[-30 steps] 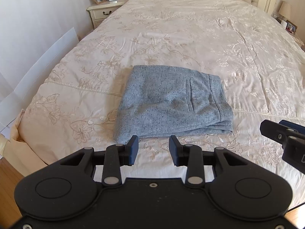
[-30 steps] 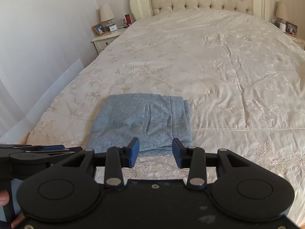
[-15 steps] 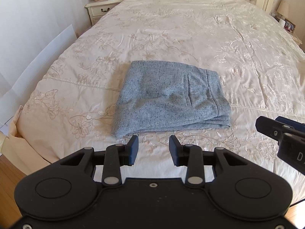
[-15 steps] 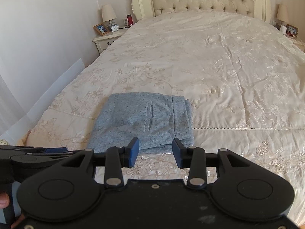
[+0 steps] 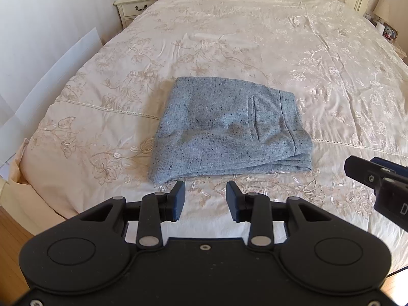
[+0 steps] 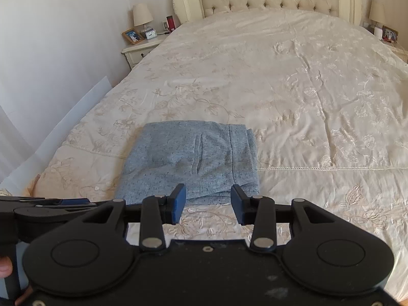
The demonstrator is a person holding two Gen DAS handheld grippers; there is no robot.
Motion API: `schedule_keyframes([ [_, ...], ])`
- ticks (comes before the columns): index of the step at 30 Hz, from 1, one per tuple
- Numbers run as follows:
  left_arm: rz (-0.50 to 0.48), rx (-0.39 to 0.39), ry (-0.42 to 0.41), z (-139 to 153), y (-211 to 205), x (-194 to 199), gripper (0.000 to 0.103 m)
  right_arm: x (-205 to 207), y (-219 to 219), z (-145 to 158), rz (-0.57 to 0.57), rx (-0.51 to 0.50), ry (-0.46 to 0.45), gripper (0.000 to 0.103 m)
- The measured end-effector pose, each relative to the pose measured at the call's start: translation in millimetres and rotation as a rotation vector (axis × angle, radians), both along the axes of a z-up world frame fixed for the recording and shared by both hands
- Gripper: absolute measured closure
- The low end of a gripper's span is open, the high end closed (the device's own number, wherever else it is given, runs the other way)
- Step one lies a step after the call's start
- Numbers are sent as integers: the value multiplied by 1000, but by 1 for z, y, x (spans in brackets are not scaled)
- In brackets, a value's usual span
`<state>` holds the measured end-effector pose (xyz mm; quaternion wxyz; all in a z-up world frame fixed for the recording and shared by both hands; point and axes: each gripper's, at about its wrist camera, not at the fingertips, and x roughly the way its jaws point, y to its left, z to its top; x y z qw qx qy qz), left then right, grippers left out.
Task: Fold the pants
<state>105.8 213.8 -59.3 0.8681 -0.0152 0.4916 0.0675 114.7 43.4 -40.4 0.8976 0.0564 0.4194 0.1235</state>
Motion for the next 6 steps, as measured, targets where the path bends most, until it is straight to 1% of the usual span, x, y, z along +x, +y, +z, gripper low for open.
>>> schedule_keyframes([
  [6,2,-4,11,-3,2,8,57,8,4,-3,1,-1,11,61],
])
